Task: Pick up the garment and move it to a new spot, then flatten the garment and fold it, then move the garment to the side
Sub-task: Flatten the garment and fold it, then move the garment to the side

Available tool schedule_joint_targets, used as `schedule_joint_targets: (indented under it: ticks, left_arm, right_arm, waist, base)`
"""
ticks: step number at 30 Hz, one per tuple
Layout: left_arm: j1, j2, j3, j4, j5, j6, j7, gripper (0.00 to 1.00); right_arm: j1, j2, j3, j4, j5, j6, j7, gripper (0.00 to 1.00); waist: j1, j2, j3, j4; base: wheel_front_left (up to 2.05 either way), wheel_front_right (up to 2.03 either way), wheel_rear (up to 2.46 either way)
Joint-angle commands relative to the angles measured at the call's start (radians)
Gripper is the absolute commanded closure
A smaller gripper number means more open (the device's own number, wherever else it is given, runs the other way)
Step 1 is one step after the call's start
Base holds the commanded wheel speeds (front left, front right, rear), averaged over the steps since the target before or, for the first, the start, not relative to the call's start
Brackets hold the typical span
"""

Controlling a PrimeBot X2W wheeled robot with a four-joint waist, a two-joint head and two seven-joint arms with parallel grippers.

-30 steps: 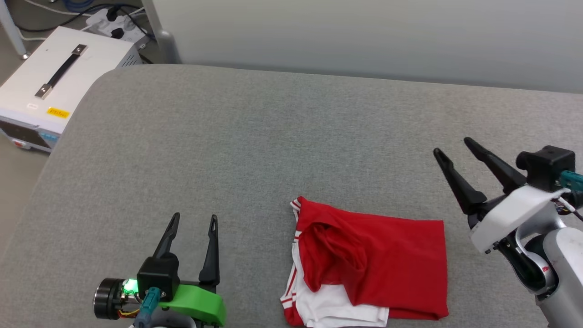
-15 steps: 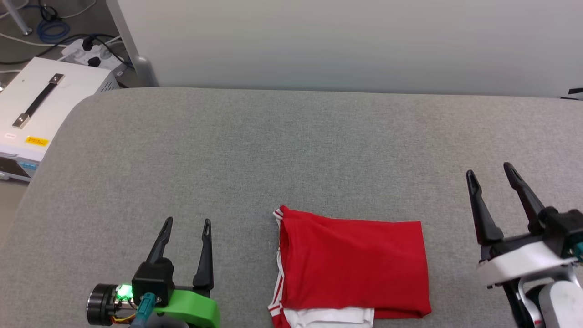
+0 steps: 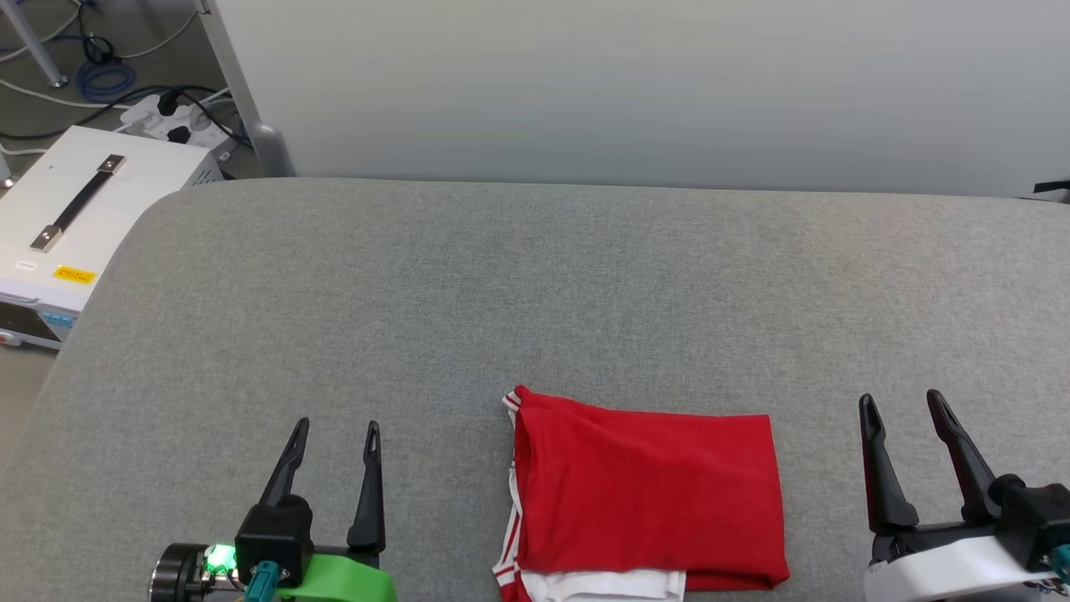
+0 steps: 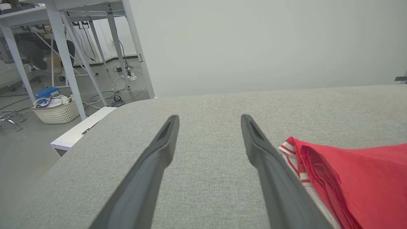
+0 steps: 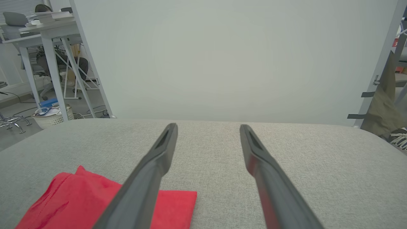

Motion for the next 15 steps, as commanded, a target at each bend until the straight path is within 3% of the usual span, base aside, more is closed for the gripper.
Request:
schedule_joint_targets:
  ticks: [1,15]
  left_arm:
    - [0.017,0.005,-0.001,-0.007,-0.002,0.003,-0.006,0.00]
    - [0.031,0.008,0.005,-0.011,-0.005,0.009,-0.006,0.00]
  right_arm:
    - [0.016,0.003,-0.004,-0.011,-0.001,0.000,-0.006,0.00]
    - [0.038,0.018,-0.001,-0.009,-0.020,0.000,-0.006,0.00]
  waist:
    - [0.0000,0.0000,-0.001,0.001]
    - [0.0000,0.0000,-0.015,-0.007]
  base:
    - [0.00,0.00,0.00]
    - [0.00,0.00,0.00]
